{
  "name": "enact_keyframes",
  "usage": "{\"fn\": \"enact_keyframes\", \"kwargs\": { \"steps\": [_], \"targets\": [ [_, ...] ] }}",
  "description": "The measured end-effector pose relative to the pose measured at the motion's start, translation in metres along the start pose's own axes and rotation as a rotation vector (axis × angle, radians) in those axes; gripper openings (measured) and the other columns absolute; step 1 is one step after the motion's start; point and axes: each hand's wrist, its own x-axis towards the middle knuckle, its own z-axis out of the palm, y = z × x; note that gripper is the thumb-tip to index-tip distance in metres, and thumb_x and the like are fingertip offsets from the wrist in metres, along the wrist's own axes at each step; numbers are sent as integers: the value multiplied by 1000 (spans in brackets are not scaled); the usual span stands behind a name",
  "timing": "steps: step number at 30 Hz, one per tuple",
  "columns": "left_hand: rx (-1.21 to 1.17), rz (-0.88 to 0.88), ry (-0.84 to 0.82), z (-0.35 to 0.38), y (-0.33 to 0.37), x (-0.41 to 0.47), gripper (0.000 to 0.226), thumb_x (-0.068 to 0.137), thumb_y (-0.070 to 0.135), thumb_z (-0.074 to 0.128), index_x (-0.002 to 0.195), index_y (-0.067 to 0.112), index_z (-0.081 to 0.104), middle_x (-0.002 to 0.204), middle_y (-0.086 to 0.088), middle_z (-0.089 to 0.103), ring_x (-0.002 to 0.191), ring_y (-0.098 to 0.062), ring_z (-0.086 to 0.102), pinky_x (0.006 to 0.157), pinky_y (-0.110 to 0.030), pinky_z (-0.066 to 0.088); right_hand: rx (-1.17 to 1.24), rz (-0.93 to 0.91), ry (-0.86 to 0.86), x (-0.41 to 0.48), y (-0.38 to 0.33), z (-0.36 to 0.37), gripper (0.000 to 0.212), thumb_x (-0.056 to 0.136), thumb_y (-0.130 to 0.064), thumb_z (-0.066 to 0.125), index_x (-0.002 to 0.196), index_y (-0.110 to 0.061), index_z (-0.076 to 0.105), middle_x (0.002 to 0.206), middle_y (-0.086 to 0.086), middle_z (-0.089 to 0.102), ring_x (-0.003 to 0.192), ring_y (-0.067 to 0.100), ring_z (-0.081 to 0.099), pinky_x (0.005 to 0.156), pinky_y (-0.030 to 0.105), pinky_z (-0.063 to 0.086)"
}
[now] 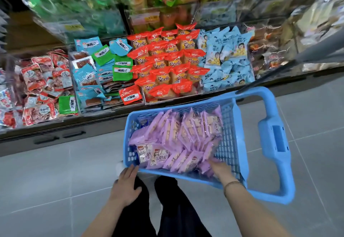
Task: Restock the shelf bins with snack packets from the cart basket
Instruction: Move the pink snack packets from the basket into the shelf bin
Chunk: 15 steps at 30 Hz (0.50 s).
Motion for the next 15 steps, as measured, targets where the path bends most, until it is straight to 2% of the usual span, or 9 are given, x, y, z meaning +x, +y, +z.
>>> {"fn": "enact_keyframes", "kwargs": {
  "steps": [2,3,4,5,7,9,11,13,15],
  "targets": [
    [4,5,16,0,-1,0,79,90,38,50,153,27,3,161,7,-1,147,-13,5,113,-35,28,40,62,25,12,0,8,32,93,-27,52,82,0,67,43,2,59,64,24,59,59,24,42],
    [-3,4,20,0,-2,0,78,90,38,50,153,28,4,161,8,0,147,-12,6,113,-35,29,63,87,77,18,1,12,25,91,-25,56,78,-5,63,41,-3,58,64,21,57,53,21,36],
    [-15,3,25,0,-3,0,78,90,37,51,152,29,5,160,9,1,147,-12,6,112,-35,30,128,103,123,21,1,15,16,89,-23,60,84,-7,62,55,-3,66,72,22,60,50,19,34],
    [-31,-1,30,0,-3,0,78,90,36,51,152,30,6,160,9,2,146,-13,8,112,-35,30,186,113,175,22,1,17,21,86,-20,65,99,-4,61,80,6,71,87,26,63,51,18,33],
    [-83,-14,36,2,-2,1,78,89,38,53,152,29,8,161,8,4,146,-14,11,113,-35,30,212,123,245,26,-1,22,49,85,-16,66,125,5,47,118,20,59,109,32,58,58,22,36],
    [-159,-29,44,4,1,3,78,89,39,56,152,26,12,161,4,7,146,-16,15,114,-32,28,198,147,251,26,-4,23,61,87,-14,61,134,8,30,124,24,55,112,33,57,74,26,39],
    [-237,-43,59,4,4,4,76,89,38,58,152,22,18,160,0,12,145,-17,19,115,-28,24,177,150,261,25,-6,22,67,89,-15,59,136,10,19,125,26,54,113,35,57,82,32,41],
    [-304,-52,80,0,9,4,71,90,35,59,150,17,26,158,-6,20,144,-20,22,116,-27,20,154,111,298,17,-7,15,66,86,-13,63,134,10,23,124,29,54,112,40,56,86,38,44],
    [-343,-32,120,-6,18,3,65,91,30,59,147,12,33,154,-9,31,142,-22,27,114,-26,21,137,-12,312,4,-3,8,48,83,-6,63,122,7,36,115,28,58,102,39,60,82,41,47]
  ]
}}
